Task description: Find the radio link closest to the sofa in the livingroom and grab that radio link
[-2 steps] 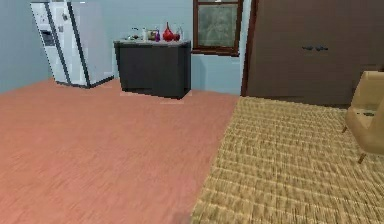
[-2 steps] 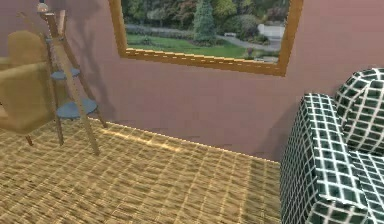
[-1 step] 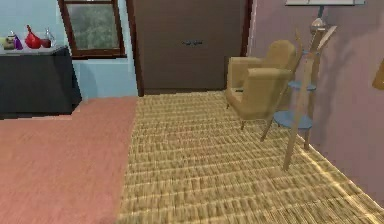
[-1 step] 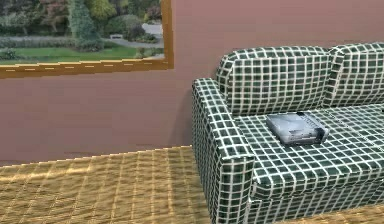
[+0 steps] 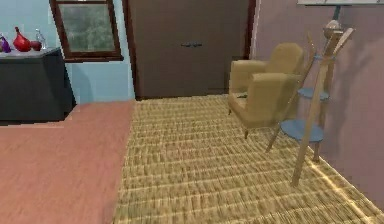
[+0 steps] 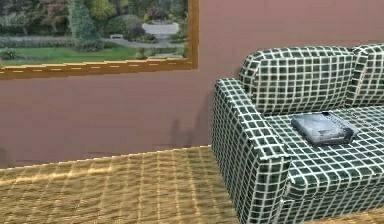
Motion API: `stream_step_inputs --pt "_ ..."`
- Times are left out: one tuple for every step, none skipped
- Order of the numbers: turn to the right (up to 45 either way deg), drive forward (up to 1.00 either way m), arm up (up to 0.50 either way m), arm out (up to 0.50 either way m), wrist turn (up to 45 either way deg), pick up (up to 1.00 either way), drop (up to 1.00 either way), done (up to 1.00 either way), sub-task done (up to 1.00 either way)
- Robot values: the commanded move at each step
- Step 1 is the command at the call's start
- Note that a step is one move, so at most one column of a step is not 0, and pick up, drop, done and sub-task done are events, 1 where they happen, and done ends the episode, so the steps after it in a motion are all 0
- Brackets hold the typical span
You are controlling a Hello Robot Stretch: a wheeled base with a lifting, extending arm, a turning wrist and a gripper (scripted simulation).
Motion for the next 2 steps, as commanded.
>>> stream_step_inputs --pt "0.0 1.0 0.0 0.0 0.0 0.0 0.0 0.0 0.0" --pt "3.0 0.0 0.0 0.0 0.0 0.0 0.0 0.0 0.0"
